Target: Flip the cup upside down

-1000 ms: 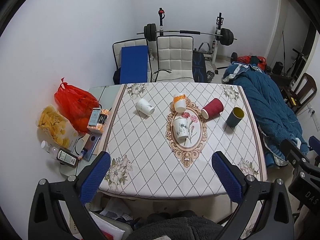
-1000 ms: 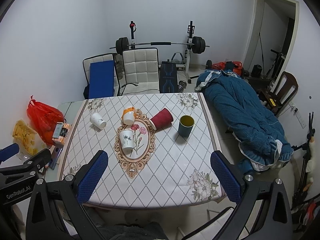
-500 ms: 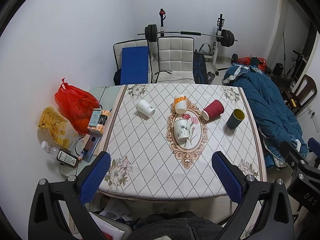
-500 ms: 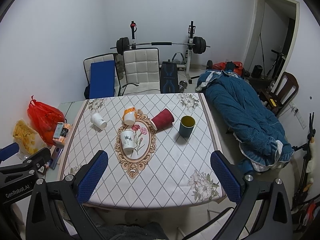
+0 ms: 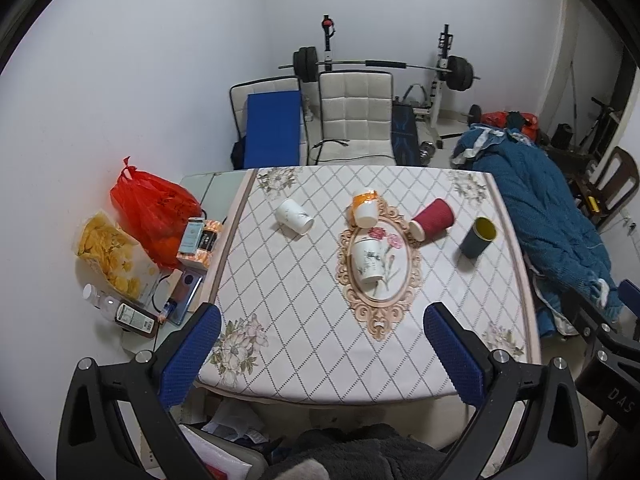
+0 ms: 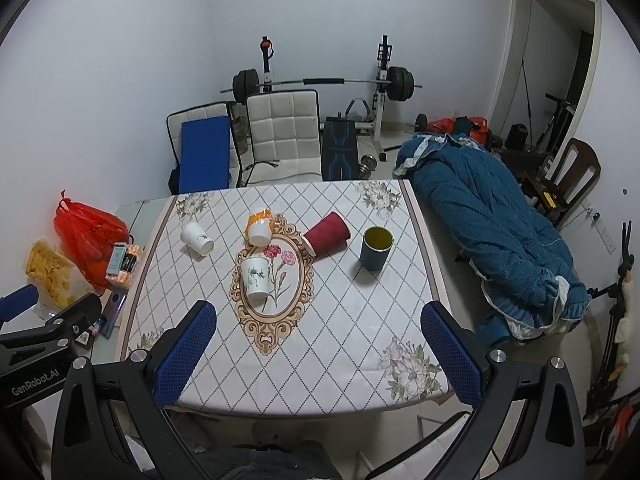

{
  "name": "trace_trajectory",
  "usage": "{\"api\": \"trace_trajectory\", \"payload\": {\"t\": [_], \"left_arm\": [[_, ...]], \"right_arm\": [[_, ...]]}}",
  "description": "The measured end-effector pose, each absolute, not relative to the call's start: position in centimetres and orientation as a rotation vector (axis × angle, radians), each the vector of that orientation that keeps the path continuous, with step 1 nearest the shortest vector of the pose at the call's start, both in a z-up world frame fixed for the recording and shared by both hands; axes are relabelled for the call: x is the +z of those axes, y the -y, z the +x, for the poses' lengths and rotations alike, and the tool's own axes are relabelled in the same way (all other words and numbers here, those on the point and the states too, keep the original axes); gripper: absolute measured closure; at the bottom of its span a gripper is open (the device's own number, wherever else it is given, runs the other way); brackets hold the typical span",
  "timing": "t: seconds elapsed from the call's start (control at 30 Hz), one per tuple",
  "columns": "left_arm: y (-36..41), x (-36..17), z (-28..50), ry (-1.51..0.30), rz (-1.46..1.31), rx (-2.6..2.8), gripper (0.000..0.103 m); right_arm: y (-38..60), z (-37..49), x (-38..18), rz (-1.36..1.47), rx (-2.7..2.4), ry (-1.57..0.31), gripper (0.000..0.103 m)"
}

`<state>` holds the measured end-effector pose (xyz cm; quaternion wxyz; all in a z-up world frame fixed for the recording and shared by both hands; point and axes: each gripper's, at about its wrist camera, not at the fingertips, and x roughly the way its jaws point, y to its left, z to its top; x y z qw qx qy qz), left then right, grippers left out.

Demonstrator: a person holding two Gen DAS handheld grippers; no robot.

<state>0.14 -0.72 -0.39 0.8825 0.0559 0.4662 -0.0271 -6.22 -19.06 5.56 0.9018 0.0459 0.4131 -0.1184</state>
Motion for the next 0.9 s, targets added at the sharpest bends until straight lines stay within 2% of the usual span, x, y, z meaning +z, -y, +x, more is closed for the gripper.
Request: {"api": "trace_trajectory", "payload": {"t": [0.13,0.67,0.9], "left_arm": [[1.0,-2.4,2.1,-0.994,0.108,-0.02,0.0],[2.8,-13.9,7.4,-1.133,0.183,0.087,0.0],[3.4,-17.8,10.2,-1.212,0.208,0.07,0.0]], "right_arm": [[20.0,-4.2,2.6,0.098,-0.249,-0.917,0.0],[24.0,2.9,-16.0,0.1,-0.198,-1.265,0.0],[23.8,4.2,-20.5,0.112,-0.184,-1.365,0.0]]}}
